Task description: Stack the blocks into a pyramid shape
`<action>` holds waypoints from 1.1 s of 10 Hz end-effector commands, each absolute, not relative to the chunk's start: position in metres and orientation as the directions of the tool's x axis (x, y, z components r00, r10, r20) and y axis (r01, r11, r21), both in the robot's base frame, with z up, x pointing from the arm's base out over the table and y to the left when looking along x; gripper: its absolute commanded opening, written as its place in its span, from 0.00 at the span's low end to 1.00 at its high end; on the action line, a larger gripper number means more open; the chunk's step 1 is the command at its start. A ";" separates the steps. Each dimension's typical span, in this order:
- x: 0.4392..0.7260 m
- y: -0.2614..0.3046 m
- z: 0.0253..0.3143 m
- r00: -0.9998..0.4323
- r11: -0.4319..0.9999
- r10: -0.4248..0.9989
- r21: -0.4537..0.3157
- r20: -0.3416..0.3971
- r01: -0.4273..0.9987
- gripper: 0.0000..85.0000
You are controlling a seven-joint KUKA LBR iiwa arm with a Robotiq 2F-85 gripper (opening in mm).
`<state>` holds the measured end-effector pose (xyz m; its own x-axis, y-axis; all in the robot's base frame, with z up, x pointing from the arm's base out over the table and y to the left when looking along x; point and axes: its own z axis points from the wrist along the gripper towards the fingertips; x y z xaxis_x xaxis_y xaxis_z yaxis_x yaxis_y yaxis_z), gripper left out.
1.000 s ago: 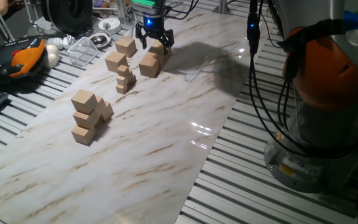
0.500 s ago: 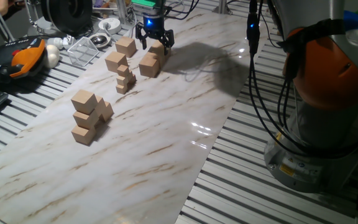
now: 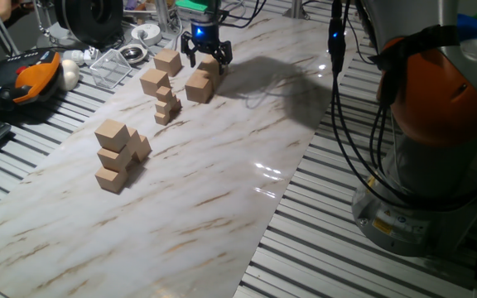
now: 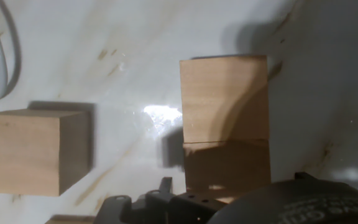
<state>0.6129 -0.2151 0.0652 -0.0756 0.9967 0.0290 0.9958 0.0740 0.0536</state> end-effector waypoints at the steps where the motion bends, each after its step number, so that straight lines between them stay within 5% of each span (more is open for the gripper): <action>1: 0.613 -0.215 0.064 -0.074 0.072 0.997 0.052 0.030 0.996 1.00; 11: 0.610 -0.215 0.054 -0.065 0.063 0.997 0.047 0.040 0.997 1.00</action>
<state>0.6100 -0.2151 0.0541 -0.0649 0.9971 0.0388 0.9969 0.0630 0.0475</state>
